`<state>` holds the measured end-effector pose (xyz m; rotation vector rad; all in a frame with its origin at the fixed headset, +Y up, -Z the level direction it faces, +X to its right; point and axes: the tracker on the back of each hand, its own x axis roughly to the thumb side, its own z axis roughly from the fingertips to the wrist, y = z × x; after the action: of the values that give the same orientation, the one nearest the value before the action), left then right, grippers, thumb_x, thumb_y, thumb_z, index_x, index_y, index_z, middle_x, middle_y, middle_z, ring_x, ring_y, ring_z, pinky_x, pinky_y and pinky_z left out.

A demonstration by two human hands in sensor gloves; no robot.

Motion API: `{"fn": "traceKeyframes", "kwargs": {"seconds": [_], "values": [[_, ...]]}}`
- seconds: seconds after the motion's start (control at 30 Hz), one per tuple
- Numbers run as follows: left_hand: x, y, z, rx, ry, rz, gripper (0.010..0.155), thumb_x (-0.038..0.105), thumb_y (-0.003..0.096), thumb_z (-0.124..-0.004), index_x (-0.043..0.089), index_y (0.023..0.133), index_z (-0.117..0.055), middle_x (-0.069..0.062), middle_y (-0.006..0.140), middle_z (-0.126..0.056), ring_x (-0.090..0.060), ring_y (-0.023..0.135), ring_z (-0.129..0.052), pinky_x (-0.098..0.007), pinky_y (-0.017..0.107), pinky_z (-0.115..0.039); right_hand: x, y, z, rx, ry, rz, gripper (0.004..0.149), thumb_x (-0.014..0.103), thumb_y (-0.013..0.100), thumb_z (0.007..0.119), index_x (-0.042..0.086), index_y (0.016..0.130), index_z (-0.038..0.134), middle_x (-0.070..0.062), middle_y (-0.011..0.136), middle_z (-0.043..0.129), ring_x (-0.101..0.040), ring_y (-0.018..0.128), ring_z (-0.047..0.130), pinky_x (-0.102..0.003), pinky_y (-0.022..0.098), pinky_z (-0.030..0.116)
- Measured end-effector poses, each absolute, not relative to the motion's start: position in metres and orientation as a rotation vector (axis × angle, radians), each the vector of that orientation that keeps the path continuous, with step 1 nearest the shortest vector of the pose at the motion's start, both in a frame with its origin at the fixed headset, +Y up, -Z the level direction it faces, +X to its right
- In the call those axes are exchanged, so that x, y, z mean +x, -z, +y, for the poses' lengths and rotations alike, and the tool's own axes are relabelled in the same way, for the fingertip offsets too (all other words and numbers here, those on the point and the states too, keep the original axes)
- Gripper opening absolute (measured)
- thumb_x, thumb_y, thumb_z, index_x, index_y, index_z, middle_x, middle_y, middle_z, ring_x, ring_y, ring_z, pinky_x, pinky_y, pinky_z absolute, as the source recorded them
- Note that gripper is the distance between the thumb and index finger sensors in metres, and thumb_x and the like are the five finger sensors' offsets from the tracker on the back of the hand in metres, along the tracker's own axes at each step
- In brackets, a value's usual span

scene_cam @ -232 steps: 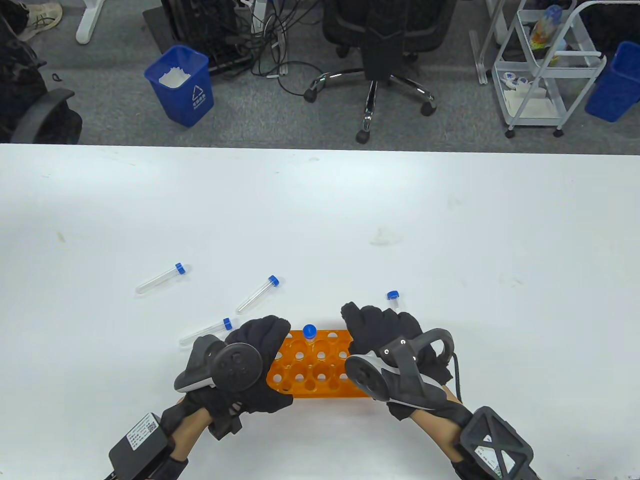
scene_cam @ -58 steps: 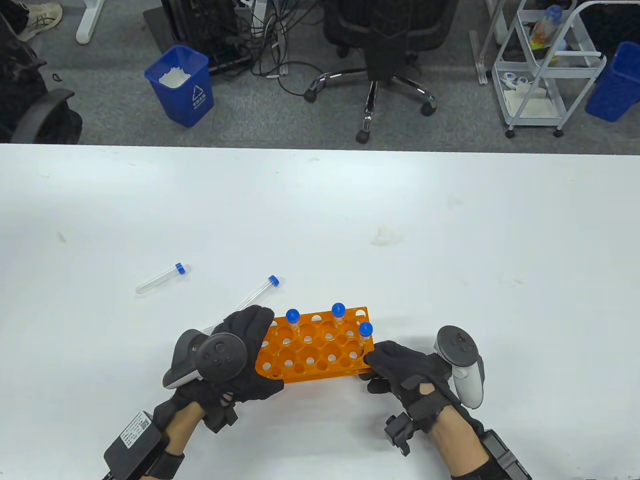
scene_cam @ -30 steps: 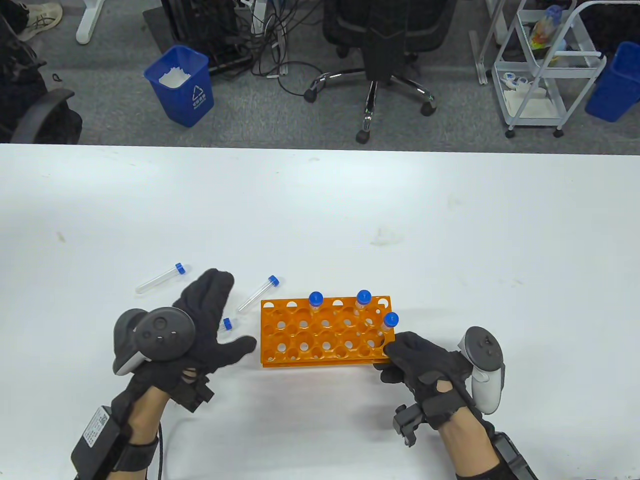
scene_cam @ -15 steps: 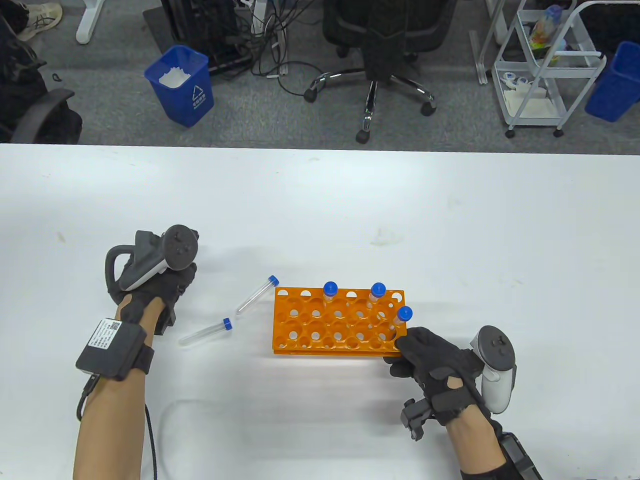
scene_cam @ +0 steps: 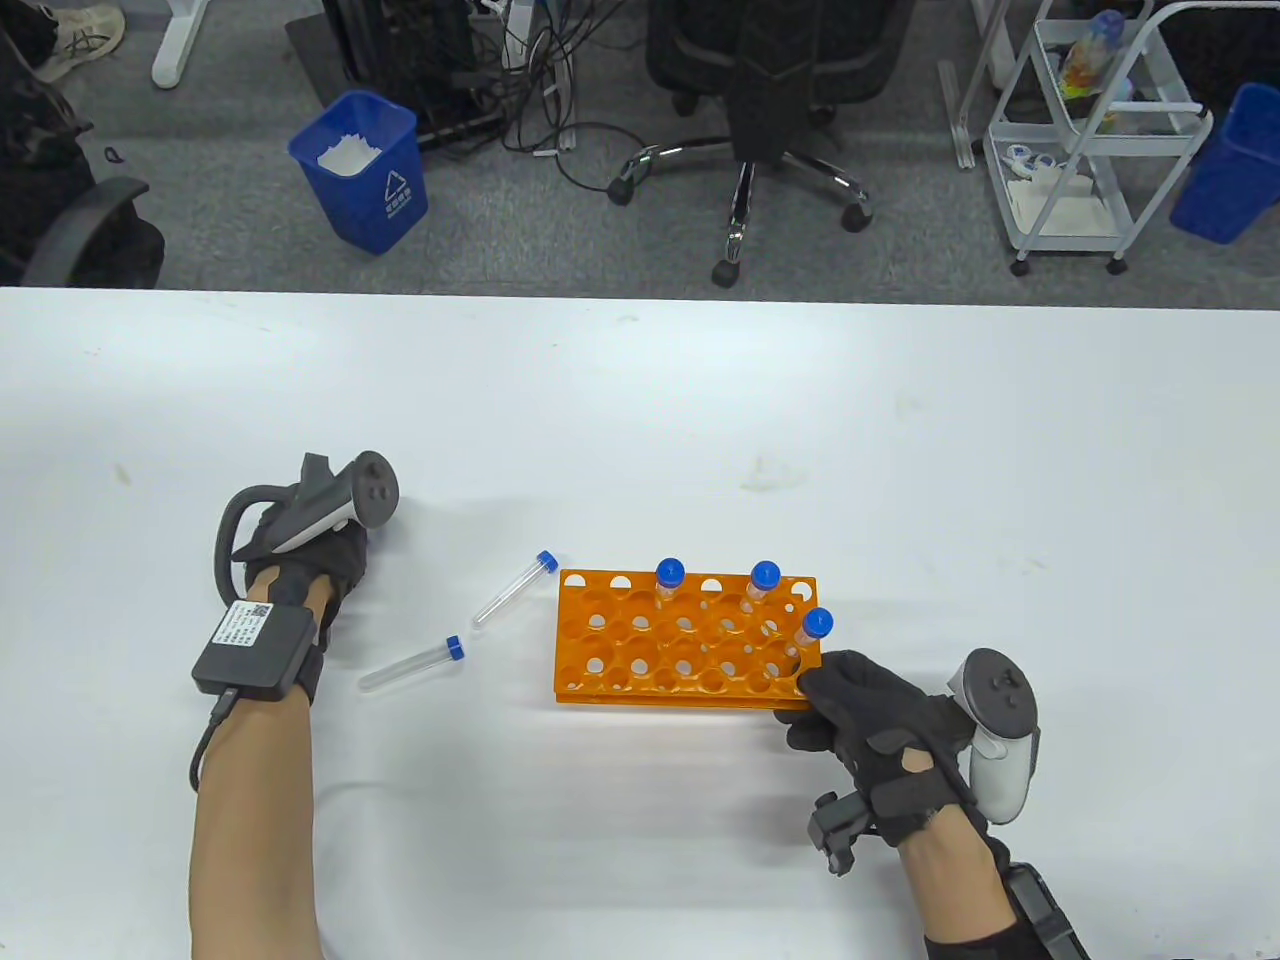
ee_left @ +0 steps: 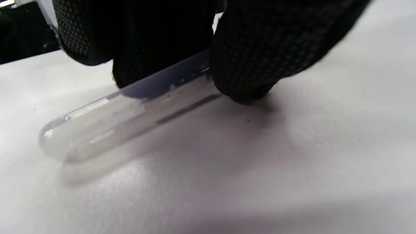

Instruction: Hold test tube rack and insert test tubes into grid holes one by one

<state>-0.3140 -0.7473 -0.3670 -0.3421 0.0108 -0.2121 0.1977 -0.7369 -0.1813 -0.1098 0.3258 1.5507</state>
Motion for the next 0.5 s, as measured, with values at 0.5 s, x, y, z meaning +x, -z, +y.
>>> {"fn": "traceKeyframes", "kwargs": {"seconds": [0.5], "values": [[-0.282, 0.28, -0.615, 0.222, -0.7, -0.254, 0.062, 0.032, 0.0336, -0.099, 0.021, 0.091, -0.077, -0.007, 0.08, -0.092, -0.034, 0.056, -0.106, -0.049, 0.051, -0.087, 0.192, 0.181, -0.739, -0.101, -1.555, 0.362, 0.041, 0.033, 0.043, 0.078, 0.003, 0.071, 0.084, -0.045, 0.093, 0.066, -0.061, 0.066, 0.085, -0.066, 0.041, 0.083]]}}
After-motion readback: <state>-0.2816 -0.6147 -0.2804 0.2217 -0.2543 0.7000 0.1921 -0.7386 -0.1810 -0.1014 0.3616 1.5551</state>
